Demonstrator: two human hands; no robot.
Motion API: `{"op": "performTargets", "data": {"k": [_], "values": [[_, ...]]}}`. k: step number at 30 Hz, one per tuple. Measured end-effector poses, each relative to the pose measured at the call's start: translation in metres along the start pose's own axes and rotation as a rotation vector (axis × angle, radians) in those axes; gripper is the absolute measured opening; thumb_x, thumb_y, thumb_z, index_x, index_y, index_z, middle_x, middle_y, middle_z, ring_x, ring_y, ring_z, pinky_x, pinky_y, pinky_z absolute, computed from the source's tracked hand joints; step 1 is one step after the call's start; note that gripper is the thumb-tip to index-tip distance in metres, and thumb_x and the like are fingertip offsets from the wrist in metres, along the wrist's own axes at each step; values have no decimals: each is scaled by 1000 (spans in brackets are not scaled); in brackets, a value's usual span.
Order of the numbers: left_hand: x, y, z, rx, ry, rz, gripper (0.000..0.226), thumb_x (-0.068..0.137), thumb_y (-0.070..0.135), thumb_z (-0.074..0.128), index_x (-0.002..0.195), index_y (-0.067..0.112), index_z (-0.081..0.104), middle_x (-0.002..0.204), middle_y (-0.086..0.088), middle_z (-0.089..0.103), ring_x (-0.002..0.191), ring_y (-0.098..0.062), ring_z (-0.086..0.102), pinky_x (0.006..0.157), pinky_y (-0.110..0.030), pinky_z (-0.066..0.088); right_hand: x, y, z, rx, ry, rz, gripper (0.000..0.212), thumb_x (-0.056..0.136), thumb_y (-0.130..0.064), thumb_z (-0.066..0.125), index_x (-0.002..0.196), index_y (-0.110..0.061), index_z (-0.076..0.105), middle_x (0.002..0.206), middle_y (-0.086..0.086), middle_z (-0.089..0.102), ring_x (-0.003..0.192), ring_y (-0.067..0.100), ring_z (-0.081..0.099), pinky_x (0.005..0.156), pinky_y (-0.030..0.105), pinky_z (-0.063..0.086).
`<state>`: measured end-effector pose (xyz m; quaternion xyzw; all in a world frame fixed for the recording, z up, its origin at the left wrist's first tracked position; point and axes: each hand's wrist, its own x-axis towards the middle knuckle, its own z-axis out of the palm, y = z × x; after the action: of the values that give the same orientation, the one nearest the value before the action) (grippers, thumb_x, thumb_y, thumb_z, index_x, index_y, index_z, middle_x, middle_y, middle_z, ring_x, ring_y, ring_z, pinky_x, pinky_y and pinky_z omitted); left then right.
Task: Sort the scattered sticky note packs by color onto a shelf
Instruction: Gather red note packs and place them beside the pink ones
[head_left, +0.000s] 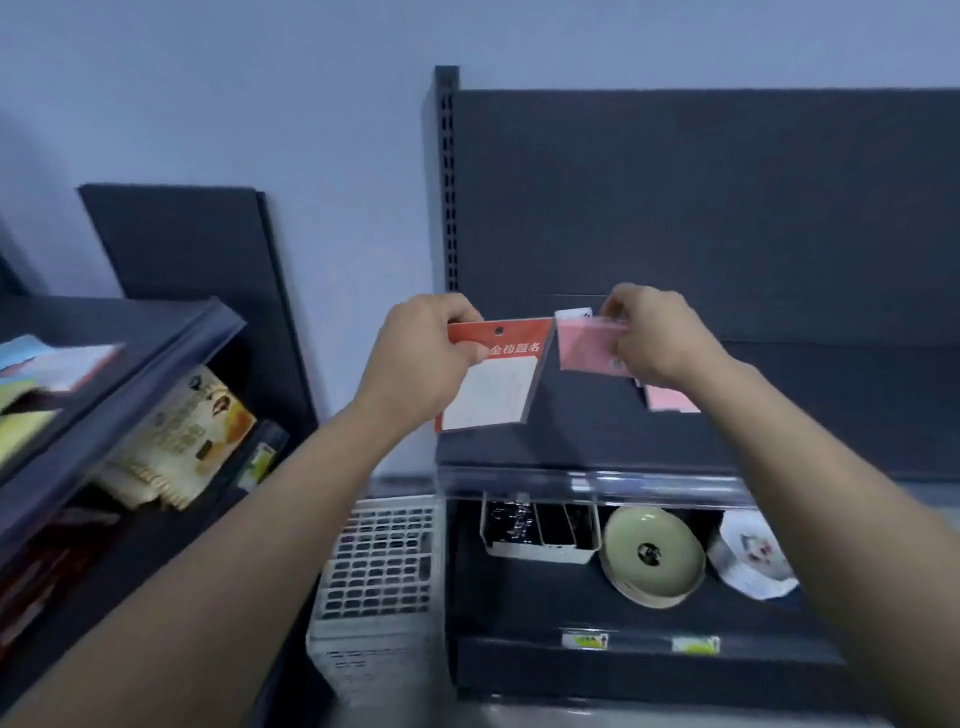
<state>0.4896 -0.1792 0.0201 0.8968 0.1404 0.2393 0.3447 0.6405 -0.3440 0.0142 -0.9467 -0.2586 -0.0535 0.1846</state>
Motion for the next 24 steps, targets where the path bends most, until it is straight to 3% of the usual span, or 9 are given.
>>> {"op": "performTargets", "data": {"k": [6,9,13,17,20,24], "values": [[41,55,106,-5,-67,31,9,82,11,65,77,17,60,81,1,64,78,-17,60,66,-30,47,30,133,-13,-33,-46,99,34,81,2,49,109,-16,58,111,15,61,89,31,55,75,34,49],[54,64,136,18,-63,-1,8,83,12,65,79,17,60,88,0,65,81,-17,59,66,-28,46,45,169,-4,-27,-126,89,34,82,1,51,110,-15,60,112,15,63,94,33,59,78,34,50],[68,62,154,44,-54,-75,8,85,12,63,80,18,60,85,4,63,74,-8,55,58,-18,41,65,195,24,-23,-255,75,33,83,-2,57,112,-16,61,115,13,63,96,30,60,77,30,48],[84,50,163,48,-53,-115,9,86,12,63,80,19,61,84,4,62,75,-11,57,60,-21,44,83,206,56,9,-366,81,32,84,-1,57,111,-16,62,110,13,61,83,26,55,70,27,45],[101,34,169,55,-74,-149,14,86,13,64,77,22,58,78,10,58,72,-4,55,59,-22,45,97,209,74,40,-375,111,22,85,-3,56,103,-15,62,102,13,61,75,28,56,66,29,48],[129,15,178,52,-100,-151,8,86,13,64,81,18,60,75,13,56,70,-2,52,58,-20,44,114,212,83,-18,-309,122,20,87,-10,57,106,-11,63,111,15,62,90,32,60,76,32,49]]}}
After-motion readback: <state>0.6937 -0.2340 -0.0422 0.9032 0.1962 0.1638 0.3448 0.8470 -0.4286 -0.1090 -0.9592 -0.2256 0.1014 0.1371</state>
